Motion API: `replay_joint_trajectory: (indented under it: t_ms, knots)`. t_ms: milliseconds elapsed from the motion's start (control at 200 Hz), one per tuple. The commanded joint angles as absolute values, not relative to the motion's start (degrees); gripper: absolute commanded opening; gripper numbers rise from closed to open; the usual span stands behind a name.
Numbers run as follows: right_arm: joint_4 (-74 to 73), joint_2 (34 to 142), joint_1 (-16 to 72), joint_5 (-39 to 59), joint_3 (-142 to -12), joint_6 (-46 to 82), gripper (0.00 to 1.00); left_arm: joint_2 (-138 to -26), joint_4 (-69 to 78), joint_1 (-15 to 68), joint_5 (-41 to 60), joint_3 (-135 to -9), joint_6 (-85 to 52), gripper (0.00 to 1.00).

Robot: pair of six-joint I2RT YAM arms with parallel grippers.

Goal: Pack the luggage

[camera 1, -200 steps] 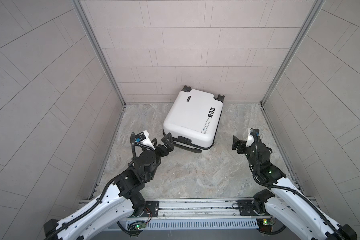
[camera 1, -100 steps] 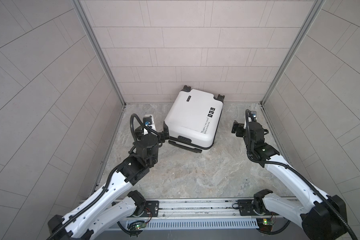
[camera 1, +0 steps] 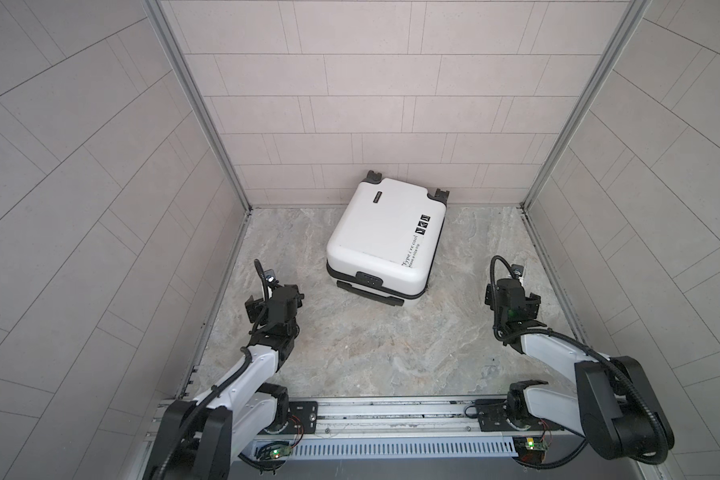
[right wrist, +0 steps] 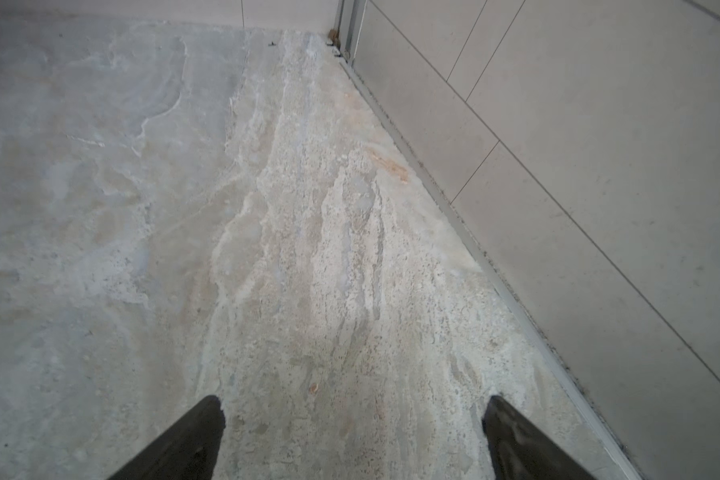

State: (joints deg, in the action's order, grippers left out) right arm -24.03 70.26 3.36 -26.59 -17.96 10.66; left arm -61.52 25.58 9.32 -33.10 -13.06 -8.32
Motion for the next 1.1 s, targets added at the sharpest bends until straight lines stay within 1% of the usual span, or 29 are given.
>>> replay_joint_trajectory:
  t_ms: [0,60,145,185,215,245,265,295,350,375,390,415,465,570,660,741,821,906,951,1096]
  knots:
    - [-39.87,73.89,3.47,-24.47,-19.1,7.45,1.0,-69.27,47.81,8.59,-29.57,-11.66,-3.73,1.0]
    - [-42.34,78.02,3.35,-23.46,-20.12,7.67,1.0,-74.46,54.82,8.54,-26.72,-12.05,-3.39,1.0]
    - [-49.38,84.53,4.12,-22.43,-19.39,6.73,1.0,-83.26,62.77,8.36,-23.87,-13.83,0.51,1.0]
    - [-53.22,87.3,4.69,-22.39,-19.53,4.39,0.99,-87.76,66.87,7.61,-22.59,-13.82,0.3,1.0]
    - [-52.66,88.36,4.94,-21.59,-20.5,3.19,0.99,-92.11,71.07,7.4,-21.7,-13.71,0.41,1.0]
    - [-49.03,88.39,5.23,-21.54,-22.36,2.75,0.99,-95.49,76.21,7.44,-22.1,-14.22,2.24,1.0]
    - [-45.38,87.86,5.43,-22.38,-23.62,3.31,0.99,-94.98,73.89,7.55,-22.51,-15.04,2.09,1.0]
    - [-41.34,86.55,5.02,-21.96,-24.56,5.19,0.99,-91.7,64.01,7.21,-21.47,-17.36,0.49,1.0]
    - [-44.9,87.77,5.12,-21.76,-23.92,4.04,0.99,-88.23,44.63,4.39,-16.75,-25.0,-1.85,1.0]
    - [-44.51,87.73,5.13,-21.92,-23.99,3.92,0.99,-89.02,40.62,2.72,-14.03,-27.06,-2.66,1.0]
    - [-43.65,87.48,5.11,-21.9,-24.2,4.17,0.99,-89.64,41.15,2.34,-13.44,-26.84,-3.05,1.0]
    - [-41.85,86.89,5.1,-21.9,-24.65,5.13,0.99,-90.33,45.97,2.17,-13.55,-25.14,-3.32,1.0]
    - [-43.67,87.22,5.02,-21.84,-24.08,4.64,0.99,-92.3,55.59,2.27,-13.76,-22.46,-2.44,1.0]
    - [-43.42,86.79,5.17,-21.97,-23.99,4.72,0.99,-88.81,50.19,2.27,-12.55,-22.4,-2.77,1.0]
    - [-43.42,86.68,5.11,-21.97,-23.91,4.8,1.0,-91.75,54.44,2.6,-12.71,-22.71,-1.28,1.0]
    - [-43.33,86.66,5.1,-21.97,-23.91,4.76,0.99,-90.12,50.22,2.64,-11.58,-23.38,-1.54,1.0]
    - [-43.33,86.66,5.17,-21.97,-23.98,4.77,0.99,-91.38,54.0,2.59,-11.68,-22.73,-0.97,1.0]
    - [-43.28,86.77,5.15,-21.97,-23.99,4.8,1.0,-91.66,48.4,2.55,-12.31,-25.31,-2.12,1.0]
    - [-43.33,86.75,5.16,-22.06,-23.99,4.75,1.0,-93.04,49.92,2.36,-12.51,-25.44,-1.96,1.0]
    - [-43.33,86.84,5.21,-22.06,-24.0,4.78,0.99,-93.02,48.41,2.23,-12.38,-25.97,-2.28,1.0]
